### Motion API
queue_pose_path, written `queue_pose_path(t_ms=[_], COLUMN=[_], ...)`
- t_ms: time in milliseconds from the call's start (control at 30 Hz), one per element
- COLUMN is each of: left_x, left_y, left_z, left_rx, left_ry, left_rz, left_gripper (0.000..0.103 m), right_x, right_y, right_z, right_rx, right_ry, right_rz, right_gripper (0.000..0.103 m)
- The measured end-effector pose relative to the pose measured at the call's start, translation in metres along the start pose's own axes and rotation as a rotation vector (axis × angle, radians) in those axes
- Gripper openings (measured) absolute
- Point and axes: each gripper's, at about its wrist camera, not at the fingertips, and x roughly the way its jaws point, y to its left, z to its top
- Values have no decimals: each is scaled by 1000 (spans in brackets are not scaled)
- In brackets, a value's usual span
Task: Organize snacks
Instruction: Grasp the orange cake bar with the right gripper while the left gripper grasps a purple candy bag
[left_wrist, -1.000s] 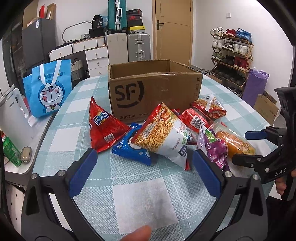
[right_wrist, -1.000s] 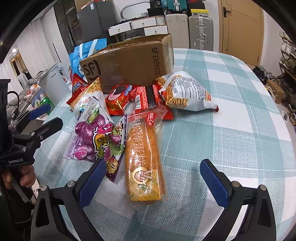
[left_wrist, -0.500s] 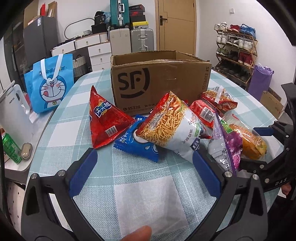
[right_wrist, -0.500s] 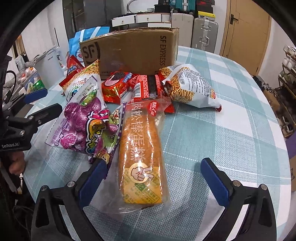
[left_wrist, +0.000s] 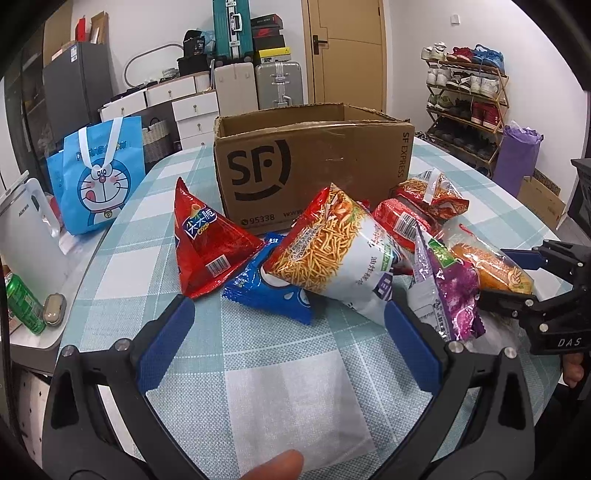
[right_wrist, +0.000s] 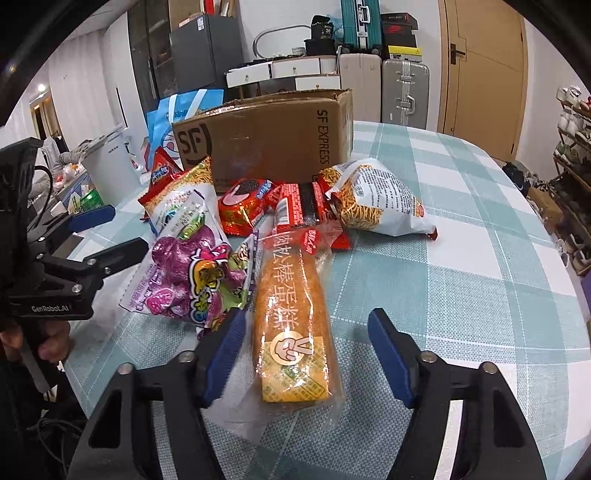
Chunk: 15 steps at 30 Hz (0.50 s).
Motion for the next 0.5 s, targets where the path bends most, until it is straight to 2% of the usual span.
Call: queue_pose_path(t_ms=[200,333,500], left_x=[0,-2,-5], left_y=[0,-1,-4], left_z=[0,-1,-1], left_rx=[-1,-2,-13], left_ry=[-2,-7,-2], left_rz=[0,-4,-40], left_gripper=[103,103,103], right_x=[-2,-3,-15], right_y=[3,4,-1], right_z=[-3,-4,-2], right_rx=[-13,-19,11], right_ry=[-8,-24,-85], right_rz=[22,20,38], right_gripper=[40,37,37])
